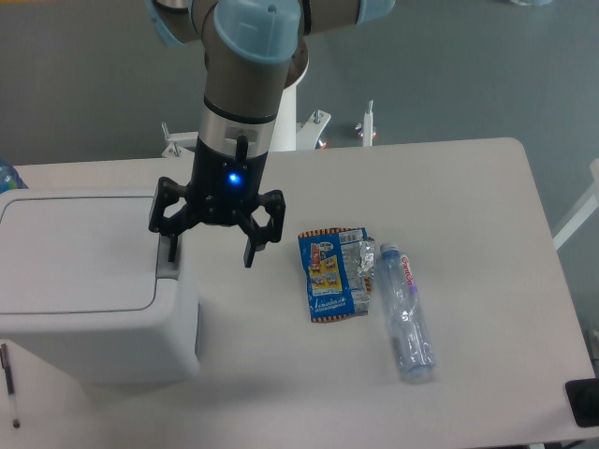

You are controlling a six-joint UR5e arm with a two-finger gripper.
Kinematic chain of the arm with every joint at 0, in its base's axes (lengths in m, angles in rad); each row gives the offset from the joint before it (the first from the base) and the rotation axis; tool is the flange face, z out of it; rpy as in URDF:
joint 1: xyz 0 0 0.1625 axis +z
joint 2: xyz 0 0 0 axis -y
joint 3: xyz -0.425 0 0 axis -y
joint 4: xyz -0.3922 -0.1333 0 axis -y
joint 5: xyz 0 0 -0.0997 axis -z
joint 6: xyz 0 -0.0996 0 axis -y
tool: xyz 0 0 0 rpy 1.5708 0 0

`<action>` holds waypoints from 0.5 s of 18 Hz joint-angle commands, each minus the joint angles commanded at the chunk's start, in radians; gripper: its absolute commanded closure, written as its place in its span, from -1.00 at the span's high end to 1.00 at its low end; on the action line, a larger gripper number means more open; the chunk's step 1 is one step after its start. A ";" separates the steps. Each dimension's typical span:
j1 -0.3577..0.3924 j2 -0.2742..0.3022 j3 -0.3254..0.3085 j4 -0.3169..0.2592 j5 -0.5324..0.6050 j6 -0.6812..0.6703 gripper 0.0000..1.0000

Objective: Open the trash can

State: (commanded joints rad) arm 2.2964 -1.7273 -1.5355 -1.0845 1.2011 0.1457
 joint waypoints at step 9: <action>-0.002 -0.012 -0.002 0.003 0.000 -0.002 1.00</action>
State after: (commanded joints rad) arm 2.2948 -1.7395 -1.5370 -1.0815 1.2011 0.1442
